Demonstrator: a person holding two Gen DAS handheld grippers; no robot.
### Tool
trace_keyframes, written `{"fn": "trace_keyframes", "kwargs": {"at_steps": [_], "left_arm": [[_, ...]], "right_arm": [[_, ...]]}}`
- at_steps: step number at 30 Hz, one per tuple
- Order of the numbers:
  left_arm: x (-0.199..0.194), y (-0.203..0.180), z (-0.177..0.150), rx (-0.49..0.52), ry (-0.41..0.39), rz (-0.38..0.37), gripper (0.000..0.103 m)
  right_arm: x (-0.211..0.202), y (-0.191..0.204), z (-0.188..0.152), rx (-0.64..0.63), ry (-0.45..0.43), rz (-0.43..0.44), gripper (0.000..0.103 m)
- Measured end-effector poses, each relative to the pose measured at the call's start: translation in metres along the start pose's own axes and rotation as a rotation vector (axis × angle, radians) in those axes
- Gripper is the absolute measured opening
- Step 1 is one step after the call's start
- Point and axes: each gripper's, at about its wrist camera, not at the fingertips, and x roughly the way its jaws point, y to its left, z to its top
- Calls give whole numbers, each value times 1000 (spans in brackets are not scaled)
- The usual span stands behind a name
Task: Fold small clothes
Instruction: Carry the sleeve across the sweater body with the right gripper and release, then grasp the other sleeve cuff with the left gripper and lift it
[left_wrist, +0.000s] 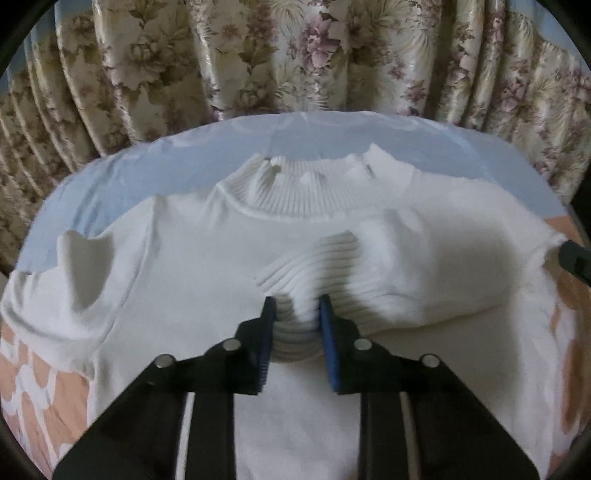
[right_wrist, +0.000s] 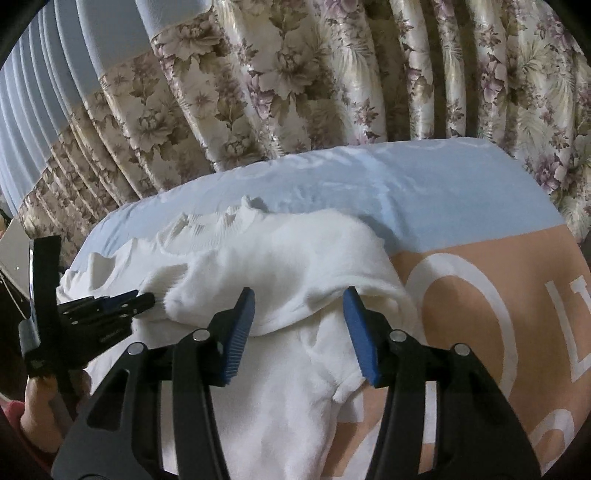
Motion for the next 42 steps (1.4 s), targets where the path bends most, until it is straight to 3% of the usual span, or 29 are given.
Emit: {"fn": "trace_keyframes", "kwargs": {"at_steps": [7, 11, 16, 19, 21, 22, 25, 28, 30, 32, 35, 39, 42], "left_arm": [[-22, 59, 9, -19, -30, 15, 21], [-21, 98, 2, -60, 4, 38, 21], [-6, 120, -16, -106, 54, 18, 22], [-5, 118, -16, -98, 46, 15, 22], [-6, 116, -15, -76, 50, 23, 23], [-6, 116, -15, -70, 55, 29, 28], [-13, 123, -17, -68, 47, 77, 38], [-24, 135, -18, -65, 27, 156, 61], [-31, 138, -21, -62, 15, 179, 62], [-34, 136, -22, -53, 9, 164, 63], [-34, 133, -26, -67, -2, 133, 80], [-28, 133, -33, -119, 25, 86, 82], [-35, 140, -38, -155, 22, 72, 84]], "right_arm": [[-9, -13, 4, 35, -6, -11, 52], [3, -15, 7, 60, 39, -4, 52], [35, -16, 9, 78, 120, -30, 49], [52, -24, 9, 96, 164, -42, 40], [59, -26, 7, 83, 183, -46, 16], [60, -26, 7, 55, 179, -74, 11], [58, -29, 8, 38, 162, -100, 8], [51, -26, 10, 5, 140, -141, 9], [43, -20, 11, -15, 117, -154, 12], [37, -9, 11, -36, 103, -136, 12], [38, 15, 3, -80, 129, -74, 12], [56, 25, -14, -104, 190, -76, 12], [54, 28, -11, -114, 183, -72, 16]]}}
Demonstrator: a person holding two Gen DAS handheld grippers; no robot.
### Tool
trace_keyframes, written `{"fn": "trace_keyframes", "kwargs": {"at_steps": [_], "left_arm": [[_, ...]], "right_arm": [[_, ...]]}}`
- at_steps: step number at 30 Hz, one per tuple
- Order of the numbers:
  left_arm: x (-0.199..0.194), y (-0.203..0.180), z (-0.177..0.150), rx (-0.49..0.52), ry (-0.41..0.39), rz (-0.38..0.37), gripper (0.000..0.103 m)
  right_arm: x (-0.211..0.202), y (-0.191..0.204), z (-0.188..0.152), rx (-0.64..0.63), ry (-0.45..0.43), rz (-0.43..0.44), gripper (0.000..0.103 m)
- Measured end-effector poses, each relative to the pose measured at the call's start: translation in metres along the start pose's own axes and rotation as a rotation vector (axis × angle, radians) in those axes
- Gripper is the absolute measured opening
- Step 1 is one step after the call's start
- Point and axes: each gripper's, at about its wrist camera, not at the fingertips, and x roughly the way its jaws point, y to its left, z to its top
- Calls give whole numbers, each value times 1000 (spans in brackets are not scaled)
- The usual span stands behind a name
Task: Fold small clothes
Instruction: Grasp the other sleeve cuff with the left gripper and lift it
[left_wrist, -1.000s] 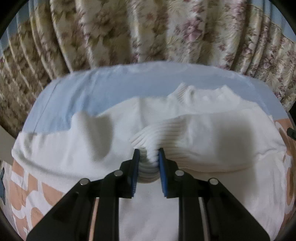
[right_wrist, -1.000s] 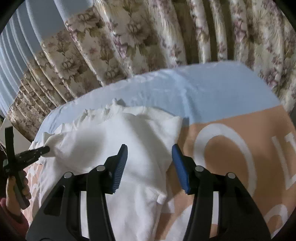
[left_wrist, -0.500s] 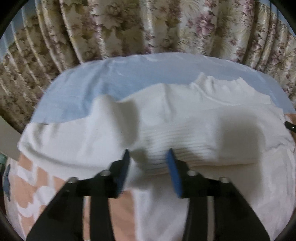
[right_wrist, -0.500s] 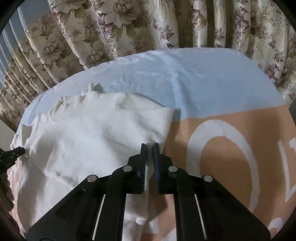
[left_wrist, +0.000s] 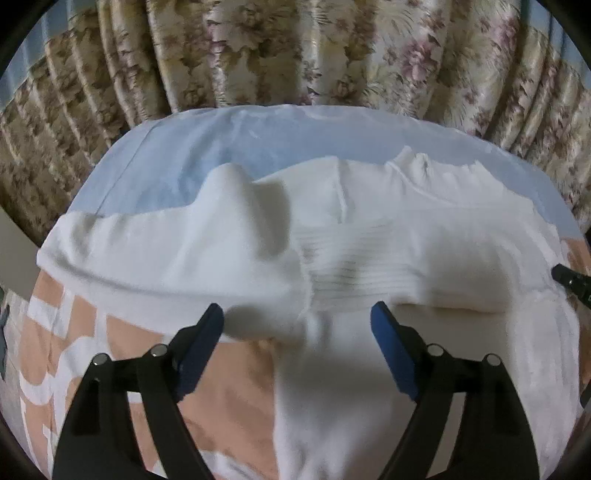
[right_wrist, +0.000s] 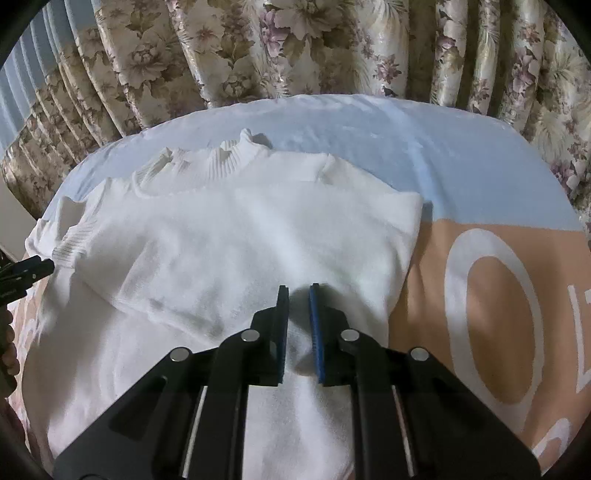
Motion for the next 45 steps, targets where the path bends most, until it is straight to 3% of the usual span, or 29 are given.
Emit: {"fn": "trace_keyframes", "kwargs": {"at_steps": [1, 3, 6, 9, 12, 17, 23, 25, 26, 30, 31, 34, 36, 40, 45], "left_arm": [[-5, 8, 0, -17, -9, 4, 85], [-12, 21, 1, -47, -22, 26, 85], [-23, 59, 6, -130, -49, 60, 85], [-25, 96, 11, -188, -44, 120, 85], [-22, 134, 12, -206, -37, 209, 85], [-5, 202, 20, -326, 8, 263, 85], [8, 258, 26, -529, 40, 278, 85], [17, 265, 27, -569, 53, 248, 84], [20, 267, 27, -582, 53, 242, 76], [22, 271, 27, -579, 41, 254, 34], [24, 271, 28, -572, 40, 256, 18], [21, 265, 32, -551, 16, 236, 11], [11, 250, 37, -491, -24, 257, 11], [-8, 200, 55, -340, -100, 226, 11], [-35, 95, 67, -114, -156, 59, 11]], "right_arm": [[-4, 3, 2, -2, -14, 10, 18], [-18, 10, 8, -13, -71, 14, 35], [-35, 28, 20, -49, -140, 16, 41], [-34, 43, 29, -78, -150, -4, 50], [-31, 52, 30, -100, -144, -24, 52], [-19, 60, 25, -130, -112, -42, 53], [-13, 67, 20, -154, -97, -58, 53], [-13, 67, 20, -157, -97, -58, 53], [-13, 67, 20, -159, -97, -61, 53], [-14, 62, 20, -156, -97, -64, 53], [-14, 61, 19, -153, -97, -65, 53], [-16, 55, 20, -136, -105, -60, 53], [-17, 52, 19, -127, -109, -55, 53], [-19, 50, 19, -123, -117, -52, 53], [-24, 43, 19, -99, -129, -47, 53]]}}
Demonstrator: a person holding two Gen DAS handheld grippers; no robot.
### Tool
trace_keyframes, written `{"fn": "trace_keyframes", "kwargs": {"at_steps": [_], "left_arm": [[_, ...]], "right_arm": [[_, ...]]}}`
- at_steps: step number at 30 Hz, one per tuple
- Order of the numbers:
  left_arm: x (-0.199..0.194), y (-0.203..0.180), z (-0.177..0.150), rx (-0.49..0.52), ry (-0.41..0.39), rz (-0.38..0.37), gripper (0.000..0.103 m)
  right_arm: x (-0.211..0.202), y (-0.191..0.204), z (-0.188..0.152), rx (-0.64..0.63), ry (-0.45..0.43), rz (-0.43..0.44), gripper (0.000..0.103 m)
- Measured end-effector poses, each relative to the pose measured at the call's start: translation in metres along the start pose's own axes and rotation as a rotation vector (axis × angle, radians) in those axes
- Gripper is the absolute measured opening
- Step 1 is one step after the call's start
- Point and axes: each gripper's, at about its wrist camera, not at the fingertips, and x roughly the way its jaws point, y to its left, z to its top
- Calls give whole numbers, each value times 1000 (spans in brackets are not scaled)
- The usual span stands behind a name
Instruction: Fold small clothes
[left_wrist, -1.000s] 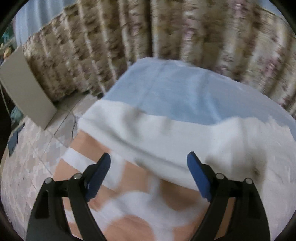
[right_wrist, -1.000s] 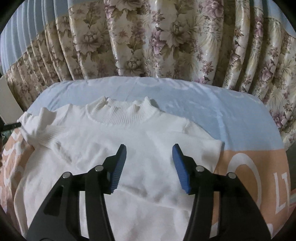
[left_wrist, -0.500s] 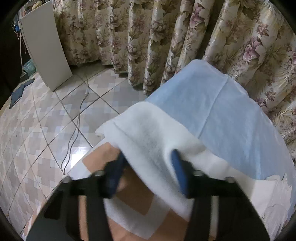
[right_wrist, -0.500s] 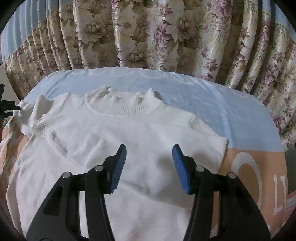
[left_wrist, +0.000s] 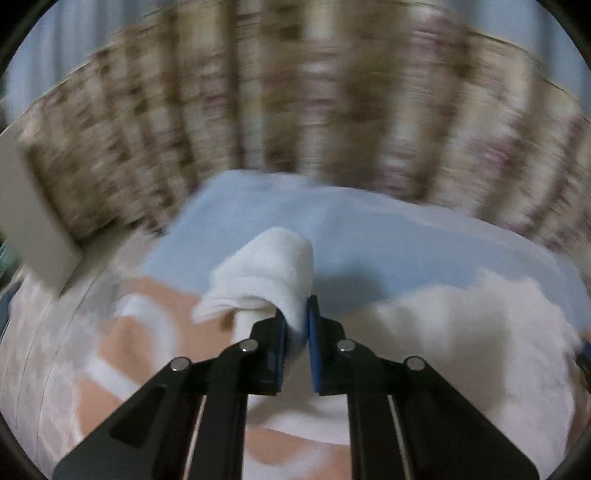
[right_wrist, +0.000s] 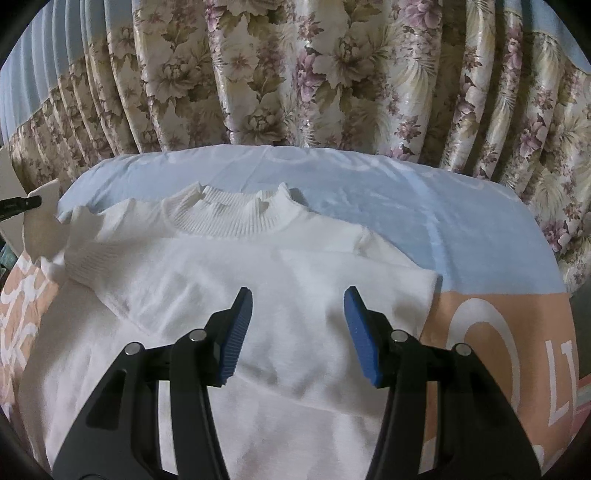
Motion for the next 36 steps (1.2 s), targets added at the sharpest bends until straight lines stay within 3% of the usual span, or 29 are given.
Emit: {"fn": "trace_keyframes", "kwargs": {"at_steps": [7, 10, 12, 13, 14, 16, 20, 24, 27, 31, 35, 36], "left_arm": [[-9, -152, -44, 219, 80, -277, 11], [-2, -194, -72, 340, 155, -340, 14], [1, -208, -91, 417, 173, -309, 15], [1, -207, -95, 433, 167, -287, 29], [0, -203, -96, 434, 159, -265, 49], [-7, -188, -93, 394, 134, -255, 61], [-11, -148, -75, 302, 98, -236, 66], [3, -113, -60, 246, 80, -118, 66], [28, -97, -61, 271, 132, 18, 66], [40, -81, -69, 200, 181, -31, 66], [42, -79, -71, 191, 182, -40, 66], [43, -78, -70, 187, 183, -43, 66]], "right_arm": [[-1, -15, -5, 61, 3, 8, 53], [-1, -20, -6, 82, 6, 13, 53], [0, -22, -6, 90, 16, 26, 53], [0, -22, -6, 87, 18, 30, 53], [0, -20, -6, 78, 19, 31, 53], [2, -15, -4, 65, 23, 42, 53], [6, 10, 4, 27, 18, 108, 53], [15, 59, 21, -41, 45, 229, 53], [23, 94, 27, -83, 85, 307, 53], [39, 143, 24, -204, 136, 291, 51], [62, 152, 15, -194, 221, 310, 15], [65, 151, 15, -191, 220, 313, 13]]}}
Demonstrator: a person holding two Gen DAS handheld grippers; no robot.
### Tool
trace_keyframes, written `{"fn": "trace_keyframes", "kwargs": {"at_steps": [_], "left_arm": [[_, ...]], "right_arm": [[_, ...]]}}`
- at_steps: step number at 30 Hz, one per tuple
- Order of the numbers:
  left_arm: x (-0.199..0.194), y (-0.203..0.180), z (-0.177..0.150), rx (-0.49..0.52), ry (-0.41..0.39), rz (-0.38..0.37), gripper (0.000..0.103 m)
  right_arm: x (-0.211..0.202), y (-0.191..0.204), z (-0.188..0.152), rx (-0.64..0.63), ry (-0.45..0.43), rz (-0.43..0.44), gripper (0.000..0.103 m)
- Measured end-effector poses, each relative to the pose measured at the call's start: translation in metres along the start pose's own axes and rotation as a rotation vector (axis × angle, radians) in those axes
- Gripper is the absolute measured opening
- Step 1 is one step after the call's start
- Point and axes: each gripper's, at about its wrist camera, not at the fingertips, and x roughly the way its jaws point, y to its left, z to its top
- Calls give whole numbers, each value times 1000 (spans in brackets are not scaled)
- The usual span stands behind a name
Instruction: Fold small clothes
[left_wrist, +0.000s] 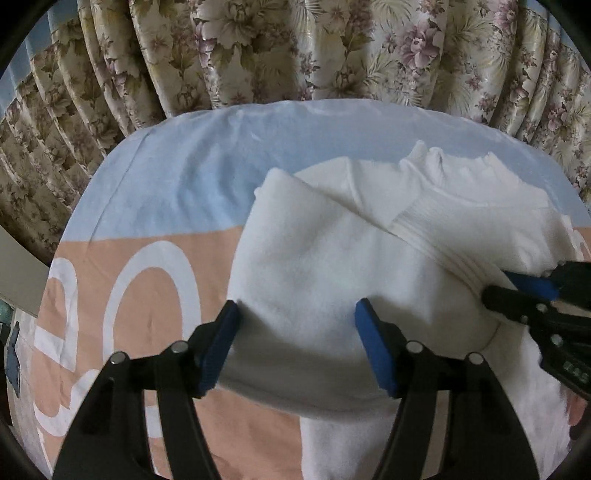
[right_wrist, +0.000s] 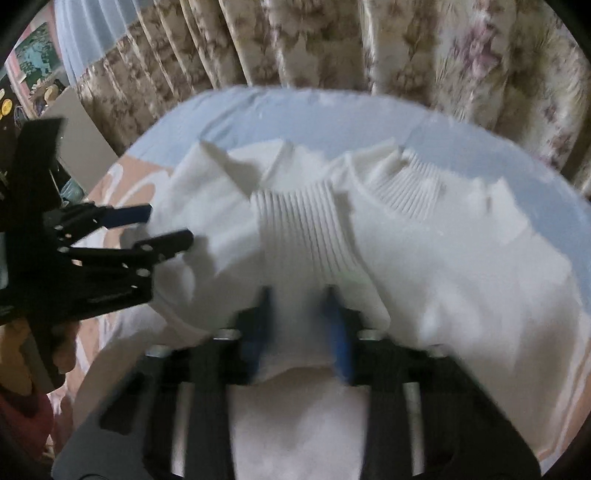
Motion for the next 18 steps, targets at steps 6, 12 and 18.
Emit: {"fn": "trace_keyframes", "kwargs": {"at_steps": [6, 12, 18], "left_arm": [[-9, 2, 2, -70, -31, -13, 66], [-4, -14, -7, -30, 2, -20, 73], [-6, -22, -5, 6, -8, -2, 73]], "right_arm": [[-53, -35, -1, 83, -224, 55, 11], [-83, -102, -65, 211, -198, -9, 21], [-105, -144, -121, 336, -158, -102, 40]]}}
